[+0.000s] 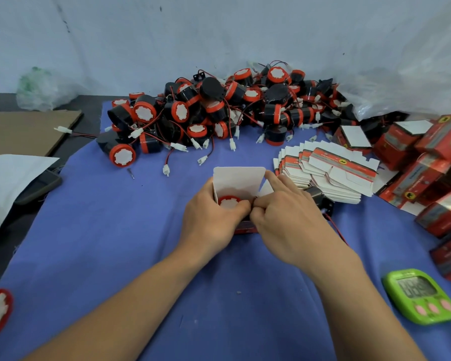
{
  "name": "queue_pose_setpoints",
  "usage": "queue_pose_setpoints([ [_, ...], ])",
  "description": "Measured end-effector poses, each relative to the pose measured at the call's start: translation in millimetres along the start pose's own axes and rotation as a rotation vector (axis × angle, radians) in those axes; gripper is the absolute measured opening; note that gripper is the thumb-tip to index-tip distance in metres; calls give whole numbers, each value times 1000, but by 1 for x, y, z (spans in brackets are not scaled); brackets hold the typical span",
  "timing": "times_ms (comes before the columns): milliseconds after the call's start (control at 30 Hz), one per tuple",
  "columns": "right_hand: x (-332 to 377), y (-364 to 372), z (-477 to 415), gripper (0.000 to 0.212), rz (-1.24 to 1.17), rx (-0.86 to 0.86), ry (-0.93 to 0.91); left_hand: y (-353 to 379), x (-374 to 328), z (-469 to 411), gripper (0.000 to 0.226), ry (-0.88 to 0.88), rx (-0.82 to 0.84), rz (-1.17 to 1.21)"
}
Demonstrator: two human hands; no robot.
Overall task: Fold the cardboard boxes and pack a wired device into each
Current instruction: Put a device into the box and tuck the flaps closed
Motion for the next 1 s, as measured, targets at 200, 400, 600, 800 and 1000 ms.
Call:
queue_pose_setpoints([
  [200, -22, -24, 22, 29, -625, -382, 145, -3, -7, 1, 57, 3, -39, -78],
  [400, -59, -1, 15, 32, -1190, -382, 334, -4, -5, 0, 41, 7, -38, -100],
  [600, -23, 31, -6, 29, -1512, -122, 186, -3, -8, 0, 54, 24, -39, -69],
  [800, -21, 39, -7, 24, -1785, -45, 174, -2, -3, -3, 44, 21, -41, -46],
  [1000, -23, 43, -7, 27, -1826, -64, 155, -1, -4, -4, 56, -7, -39, -32],
])
Point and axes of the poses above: each hand's wrist, its own z-axis away from the middle knuckle, its own y-axis out of the palm, x = y × z, the point moved 9 cm from there along -z, towards the middle knuckle, and after that the axes turned 5 degrees about z, right-handed, at the moved point
